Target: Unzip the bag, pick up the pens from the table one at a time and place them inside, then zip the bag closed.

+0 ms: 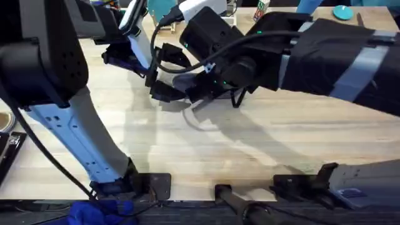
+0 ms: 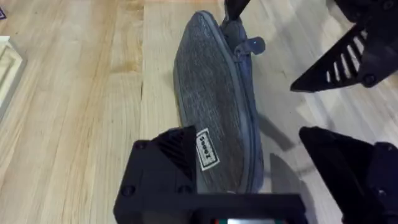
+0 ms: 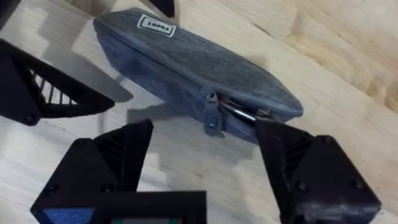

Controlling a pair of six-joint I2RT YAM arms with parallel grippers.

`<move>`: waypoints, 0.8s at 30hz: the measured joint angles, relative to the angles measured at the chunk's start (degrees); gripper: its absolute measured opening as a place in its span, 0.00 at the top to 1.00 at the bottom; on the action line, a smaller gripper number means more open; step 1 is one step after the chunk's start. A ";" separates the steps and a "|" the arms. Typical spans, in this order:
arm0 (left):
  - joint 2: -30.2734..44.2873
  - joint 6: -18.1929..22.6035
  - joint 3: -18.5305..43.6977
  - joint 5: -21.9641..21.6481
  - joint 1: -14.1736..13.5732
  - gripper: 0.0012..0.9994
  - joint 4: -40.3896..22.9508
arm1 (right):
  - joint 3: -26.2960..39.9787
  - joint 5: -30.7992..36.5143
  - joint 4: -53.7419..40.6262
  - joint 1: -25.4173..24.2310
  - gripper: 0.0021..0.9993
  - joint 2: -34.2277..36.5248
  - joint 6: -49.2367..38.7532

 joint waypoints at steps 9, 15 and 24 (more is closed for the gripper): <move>0.00 0.00 0.00 0.00 0.00 0.00 0.00 | 0.00 0.02 0.79 0.00 0.01 0.00 -0.02; 0.00 0.00 0.00 0.00 0.00 0.00 0.02 | 0.00 0.06 0.83 0.00 0.01 0.00 -0.02; 0.00 0.00 0.00 0.00 0.00 0.00 0.02 | 0.00 0.17 0.85 0.00 0.03 0.00 -0.01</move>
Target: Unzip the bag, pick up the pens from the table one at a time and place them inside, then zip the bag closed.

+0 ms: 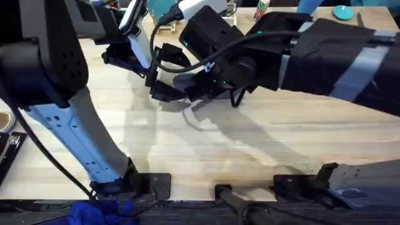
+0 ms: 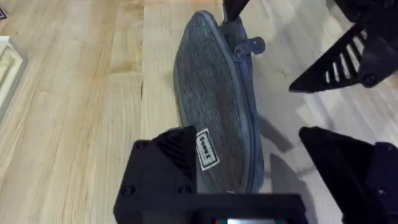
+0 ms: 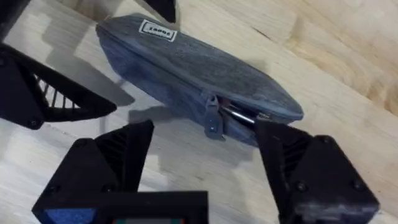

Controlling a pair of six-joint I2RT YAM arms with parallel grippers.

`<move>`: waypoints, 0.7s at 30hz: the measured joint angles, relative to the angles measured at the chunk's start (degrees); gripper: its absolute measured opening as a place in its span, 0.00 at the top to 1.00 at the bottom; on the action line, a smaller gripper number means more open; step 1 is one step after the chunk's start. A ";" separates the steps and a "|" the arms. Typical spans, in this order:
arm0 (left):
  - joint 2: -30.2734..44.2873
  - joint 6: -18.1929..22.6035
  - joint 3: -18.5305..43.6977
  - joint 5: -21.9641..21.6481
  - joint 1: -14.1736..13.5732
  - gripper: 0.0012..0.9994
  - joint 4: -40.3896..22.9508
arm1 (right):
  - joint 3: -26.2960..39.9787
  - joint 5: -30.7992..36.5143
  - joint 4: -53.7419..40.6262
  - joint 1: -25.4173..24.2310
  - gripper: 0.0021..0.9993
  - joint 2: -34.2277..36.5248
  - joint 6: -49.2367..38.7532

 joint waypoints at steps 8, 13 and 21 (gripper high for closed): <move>0.00 0.00 0.00 0.00 0.00 0.00 0.00 | 0.00 0.00 -0.01 0.00 0.08 0.91 0.02; 0.00 0.00 0.00 0.00 0.00 0.00 0.00 | 0.00 0.02 0.02 0.00 0.20 0.92 0.02; 0.00 0.00 0.00 0.00 0.00 0.00 0.00 | 0.00 0.33 0.02 0.00 0.40 0.92 0.19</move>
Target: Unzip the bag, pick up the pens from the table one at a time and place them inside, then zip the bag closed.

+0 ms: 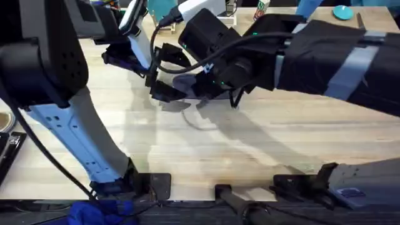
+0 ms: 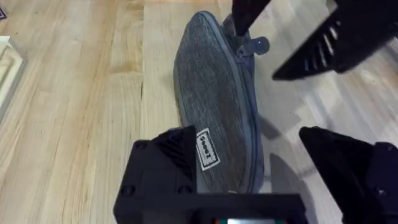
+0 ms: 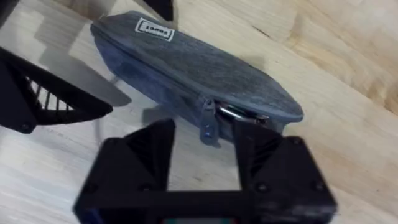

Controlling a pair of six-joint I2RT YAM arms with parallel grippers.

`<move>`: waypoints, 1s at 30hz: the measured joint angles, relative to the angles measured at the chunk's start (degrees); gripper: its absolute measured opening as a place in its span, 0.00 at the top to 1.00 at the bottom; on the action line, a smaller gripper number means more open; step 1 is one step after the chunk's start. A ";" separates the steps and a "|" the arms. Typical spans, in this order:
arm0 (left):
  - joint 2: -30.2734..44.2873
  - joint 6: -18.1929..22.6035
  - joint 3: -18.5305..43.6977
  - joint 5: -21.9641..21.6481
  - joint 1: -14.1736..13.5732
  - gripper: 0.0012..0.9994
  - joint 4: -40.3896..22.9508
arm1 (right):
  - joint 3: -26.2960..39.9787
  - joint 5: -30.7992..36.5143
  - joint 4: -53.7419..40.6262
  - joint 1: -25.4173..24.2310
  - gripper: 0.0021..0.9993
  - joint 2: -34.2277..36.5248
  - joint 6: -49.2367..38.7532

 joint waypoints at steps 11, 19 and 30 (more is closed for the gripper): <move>0.00 0.00 0.00 0.00 0.00 0.01 0.00 | 0.00 0.74 -0.02 -0.35 0.97 0.00 0.18; 0.00 0.00 0.00 0.00 0.00 0.01 0.00 | 0.00 1.72 0.12 -0.35 0.97 -0.01 0.18; 0.00 0.00 0.00 0.00 0.00 0.00 1.09 | 0.00 2.03 0.15 -0.31 0.97 -0.09 0.18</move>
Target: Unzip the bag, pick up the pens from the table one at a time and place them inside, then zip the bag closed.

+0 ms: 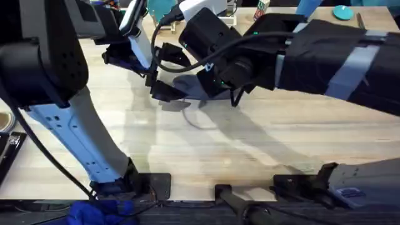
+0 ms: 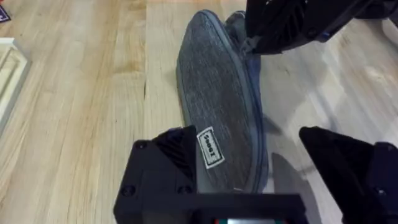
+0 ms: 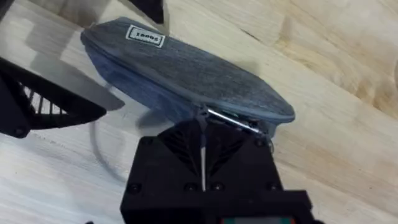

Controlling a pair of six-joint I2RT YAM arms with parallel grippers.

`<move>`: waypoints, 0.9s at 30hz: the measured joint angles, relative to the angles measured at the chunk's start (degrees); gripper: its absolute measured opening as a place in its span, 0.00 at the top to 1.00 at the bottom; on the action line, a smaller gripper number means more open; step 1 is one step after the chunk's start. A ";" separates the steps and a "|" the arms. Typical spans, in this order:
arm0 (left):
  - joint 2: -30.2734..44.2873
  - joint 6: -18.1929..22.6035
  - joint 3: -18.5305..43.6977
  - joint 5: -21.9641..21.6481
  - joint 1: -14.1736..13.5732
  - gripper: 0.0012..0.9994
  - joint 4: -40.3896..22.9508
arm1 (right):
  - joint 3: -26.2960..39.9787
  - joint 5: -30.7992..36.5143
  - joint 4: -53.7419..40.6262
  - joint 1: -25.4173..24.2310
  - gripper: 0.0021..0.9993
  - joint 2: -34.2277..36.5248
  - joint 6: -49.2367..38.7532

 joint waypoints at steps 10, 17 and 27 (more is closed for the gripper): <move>0.00 0.00 0.00 0.02 0.00 0.73 0.20 | 0.00 0.02 0.00 0.00 0.97 0.00 0.00; 0.00 0.00 0.07 0.26 0.00 0.96 0.87 | 0.00 0.02 -0.02 0.00 0.97 0.00 0.00; 0.00 0.00 0.07 0.28 0.00 0.96 0.87 | 0.00 0.00 -0.22 0.00 0.97 0.00 0.01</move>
